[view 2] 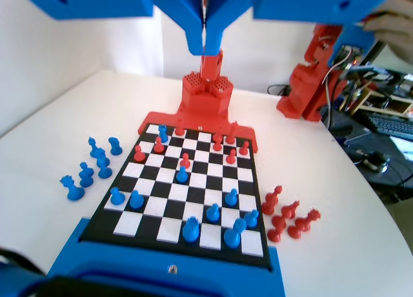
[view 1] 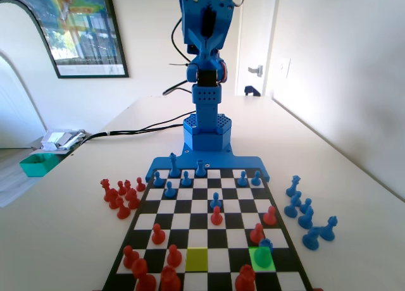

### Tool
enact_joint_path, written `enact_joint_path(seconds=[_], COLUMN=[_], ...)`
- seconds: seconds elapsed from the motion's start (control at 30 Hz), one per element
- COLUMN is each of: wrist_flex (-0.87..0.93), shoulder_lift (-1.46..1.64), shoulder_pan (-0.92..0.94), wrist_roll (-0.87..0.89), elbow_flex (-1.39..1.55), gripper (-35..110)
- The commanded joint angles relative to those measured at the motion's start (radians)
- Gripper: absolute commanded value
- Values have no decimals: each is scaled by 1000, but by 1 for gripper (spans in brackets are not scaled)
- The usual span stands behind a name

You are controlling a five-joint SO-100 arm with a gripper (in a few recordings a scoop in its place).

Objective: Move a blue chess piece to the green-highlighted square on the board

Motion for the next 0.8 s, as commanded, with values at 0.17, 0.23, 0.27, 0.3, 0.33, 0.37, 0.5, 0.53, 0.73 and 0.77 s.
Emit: enact_joint_path(seconds=[0.17, 0.23, 0.27, 0.3, 0.33, 0.37, 0.5, 0.53, 0.73, 0.77], wrist_flex=[-26, -29, -32, -34, -34, -34, -34, -34, -34, -34], shoulder_lift=[77, 95, 104, 110, 110, 110, 112, 112, 112, 112], shoulder_pan=[-34, -40, -43, -43, -41, -41, -37, -37, -38, -38], wrist_roll=[-18, -18, -18, -18, -20, -20, -18, -18, -18, -18], elbow_flex=[0, 0, 2, 2, 2, 2, 2, 2, 2, 2], gripper=[1, 1, 1, 1, 1, 1, 1, 1, 1, 1])
